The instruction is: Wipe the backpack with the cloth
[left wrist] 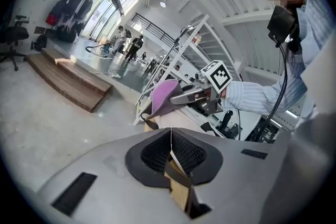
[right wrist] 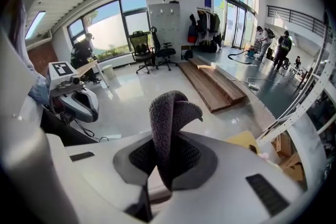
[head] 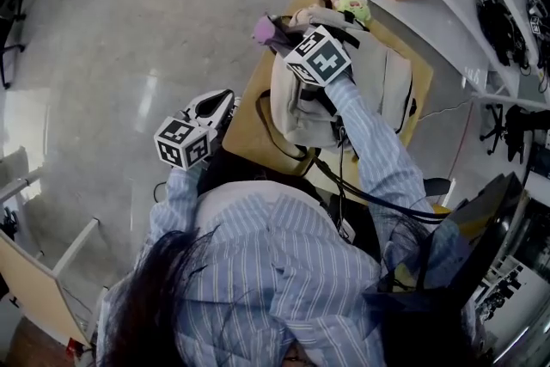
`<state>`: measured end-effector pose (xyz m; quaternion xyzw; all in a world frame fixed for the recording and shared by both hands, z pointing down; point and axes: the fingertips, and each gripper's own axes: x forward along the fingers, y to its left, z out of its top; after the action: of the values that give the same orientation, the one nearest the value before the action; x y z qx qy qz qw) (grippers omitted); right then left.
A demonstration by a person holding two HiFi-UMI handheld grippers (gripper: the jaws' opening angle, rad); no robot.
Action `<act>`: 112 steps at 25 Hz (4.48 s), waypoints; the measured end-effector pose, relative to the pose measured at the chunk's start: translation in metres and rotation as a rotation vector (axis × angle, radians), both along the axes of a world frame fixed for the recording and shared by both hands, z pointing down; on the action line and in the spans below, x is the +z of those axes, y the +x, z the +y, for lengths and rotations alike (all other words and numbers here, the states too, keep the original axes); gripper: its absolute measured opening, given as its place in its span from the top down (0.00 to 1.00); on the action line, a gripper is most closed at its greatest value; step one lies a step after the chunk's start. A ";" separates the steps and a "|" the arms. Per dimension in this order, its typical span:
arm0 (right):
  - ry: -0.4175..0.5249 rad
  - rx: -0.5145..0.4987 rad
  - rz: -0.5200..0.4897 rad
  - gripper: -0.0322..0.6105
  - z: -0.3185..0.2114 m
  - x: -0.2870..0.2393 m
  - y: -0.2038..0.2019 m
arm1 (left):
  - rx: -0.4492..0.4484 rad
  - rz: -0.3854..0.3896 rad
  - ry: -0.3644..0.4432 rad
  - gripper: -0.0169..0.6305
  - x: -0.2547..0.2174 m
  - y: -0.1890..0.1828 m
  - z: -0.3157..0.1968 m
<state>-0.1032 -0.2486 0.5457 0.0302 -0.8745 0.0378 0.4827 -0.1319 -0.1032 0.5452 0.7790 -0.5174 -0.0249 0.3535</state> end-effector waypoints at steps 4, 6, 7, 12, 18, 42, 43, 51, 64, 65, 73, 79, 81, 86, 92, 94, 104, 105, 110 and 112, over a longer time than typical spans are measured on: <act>-0.049 -0.003 -0.043 0.89 0.038 -0.005 0.010 | -0.010 -0.007 -0.004 0.96 0.002 0.000 0.005; -0.076 -0.004 -0.062 0.89 0.057 -0.006 0.017 | -0.022 -0.007 -0.008 0.96 0.005 0.001 0.007; -0.088 -0.002 -0.070 0.89 0.067 -0.006 0.022 | -0.029 -0.006 -0.011 0.96 0.006 0.001 0.009; -0.024 -0.014 -0.068 0.89 0.105 -0.015 0.045 | -0.025 -0.002 -0.033 0.96 0.009 0.006 0.019; -0.114 0.021 -0.116 0.89 0.144 -0.030 0.067 | 0.011 -0.007 -0.030 0.96 0.007 0.021 0.015; 0.047 0.221 -0.265 0.89 0.032 -0.115 0.102 | 0.185 0.013 0.082 0.96 -0.041 0.064 -0.016; 0.081 0.238 -0.264 0.89 0.014 -0.118 0.102 | 0.192 0.016 0.089 0.96 -0.044 0.066 -0.016; 0.305 0.292 -0.204 0.89 -0.113 -0.117 0.091 | 0.190 0.019 0.066 0.96 -0.037 0.064 -0.010; 0.172 0.298 -0.109 0.89 -0.083 -0.054 0.112 | 0.179 0.005 0.032 0.96 -0.029 0.047 -0.010; 0.164 0.289 -0.115 0.89 -0.074 -0.055 0.113 | 0.186 0.004 0.034 0.96 -0.029 0.048 -0.011; 0.077 0.234 -0.158 0.89 0.015 -0.061 0.132 | 0.258 0.014 0.051 0.96 -0.034 0.069 -0.019; -0.031 0.261 -0.177 0.89 0.087 -0.054 0.153 | 0.281 0.016 0.056 0.97 -0.036 0.084 -0.024; -0.073 0.298 -0.197 0.89 0.107 -0.053 0.161 | 0.284 0.018 0.057 0.96 -0.037 0.087 -0.025; -0.168 0.366 -0.221 0.89 0.147 -0.053 0.181 | 0.307 0.013 0.056 0.97 -0.038 0.096 -0.027; -0.198 0.401 -0.221 0.89 0.160 -0.053 0.196 | 0.347 0.014 0.062 0.96 -0.040 0.113 -0.032; -0.172 0.433 -0.251 0.89 0.145 -0.063 0.203 | 0.365 0.014 0.065 0.96 -0.042 0.119 -0.034; 0.120 0.598 -0.352 0.89 -0.036 -0.124 0.248 | 0.361 0.022 0.079 0.96 -0.049 0.123 -0.046; 0.132 0.613 -0.359 0.89 -0.054 -0.124 0.249 | 0.362 0.023 0.083 0.96 -0.050 0.123 -0.047; 0.183 0.680 -0.330 0.89 -0.136 -0.103 0.247 | 0.364 0.023 0.082 0.96 -0.049 0.122 -0.049; 0.210 0.685 -0.293 0.89 -0.158 -0.090 0.243 | 0.360 0.023 0.076 0.96 -0.048 0.119 -0.049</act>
<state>0.1399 -0.4067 0.4559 0.3640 -0.8726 0.1108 0.3063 -0.0128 -0.1522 0.4977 0.8713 -0.3644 0.0104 0.3286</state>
